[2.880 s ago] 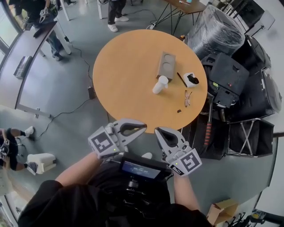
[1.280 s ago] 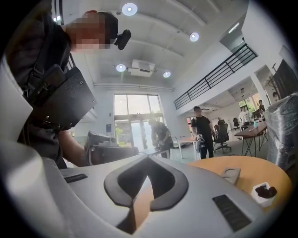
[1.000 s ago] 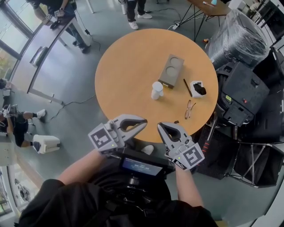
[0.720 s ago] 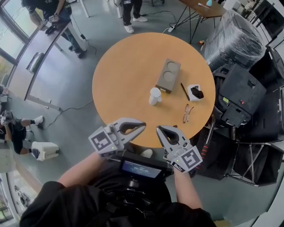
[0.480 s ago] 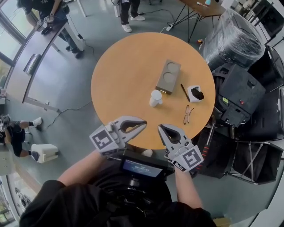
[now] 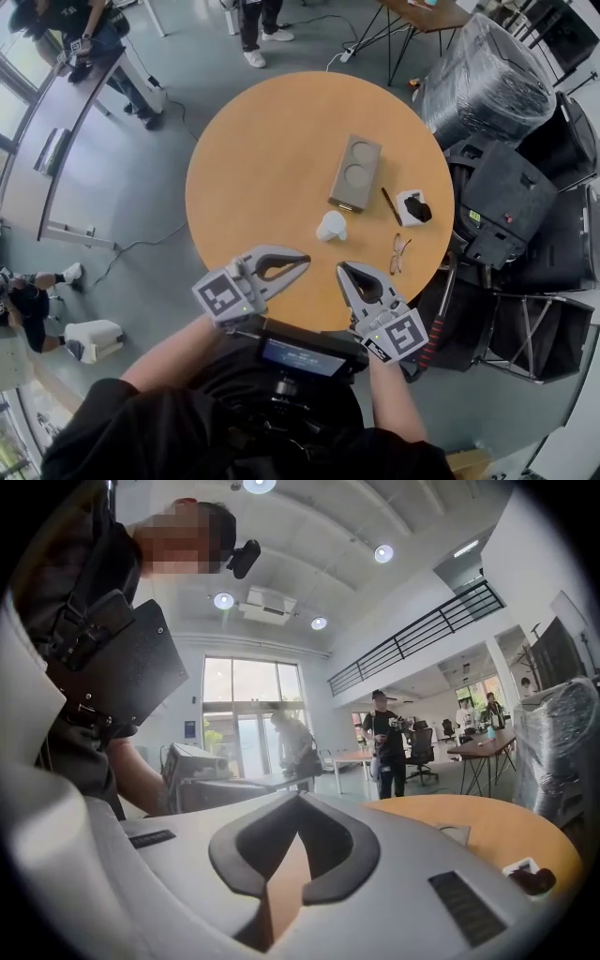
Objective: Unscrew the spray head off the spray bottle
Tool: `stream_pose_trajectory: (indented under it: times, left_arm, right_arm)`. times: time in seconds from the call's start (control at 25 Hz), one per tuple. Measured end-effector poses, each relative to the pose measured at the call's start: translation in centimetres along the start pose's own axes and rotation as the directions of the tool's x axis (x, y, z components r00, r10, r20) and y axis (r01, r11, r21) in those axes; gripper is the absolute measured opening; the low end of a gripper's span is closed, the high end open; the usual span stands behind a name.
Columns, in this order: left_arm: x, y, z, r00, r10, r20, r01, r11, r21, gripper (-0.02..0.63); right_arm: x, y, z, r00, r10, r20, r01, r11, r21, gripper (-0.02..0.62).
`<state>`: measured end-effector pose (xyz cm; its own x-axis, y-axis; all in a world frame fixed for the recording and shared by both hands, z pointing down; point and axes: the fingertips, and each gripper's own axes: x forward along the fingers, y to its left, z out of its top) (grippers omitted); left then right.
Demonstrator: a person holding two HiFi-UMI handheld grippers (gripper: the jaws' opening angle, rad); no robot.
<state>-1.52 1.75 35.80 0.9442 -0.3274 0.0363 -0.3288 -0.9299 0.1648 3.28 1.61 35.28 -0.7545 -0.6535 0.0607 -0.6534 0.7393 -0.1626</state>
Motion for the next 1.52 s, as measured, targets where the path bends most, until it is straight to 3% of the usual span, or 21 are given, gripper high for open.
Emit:
stream_pose_trajectory:
  times: [0.64, 1.16, 1.52]
  left_arm:
    - [0.6, 10.4, -6.0, 0.994, -0.103, -0.037, 0.104, 0.994, 0.032, 0.025]
    - [3.7, 15.2, -15.7, 0.997, -0.041, -0.072, 0.04, 0.999, -0.013, 0.036]
    - [6.6, 17.0, -23.6, 0.988, 0.027, -0.153, -0.025, 1.0, 0.016, 0.127]
  right_arm:
    - [7.3, -6.1, -3.4, 0.986, -0.161, -0.047, 0.16, 0.987, -0.013, 0.08]
    - [8.5, -11.8, -11.3, 0.98, -0.185, -0.068, 0.183, 0.982, -0.035, 0.138]
    - [8.5, -14.7, -15.9, 0.982, -0.173, -0.082, 0.17, 0.985, -0.034, 0.175]
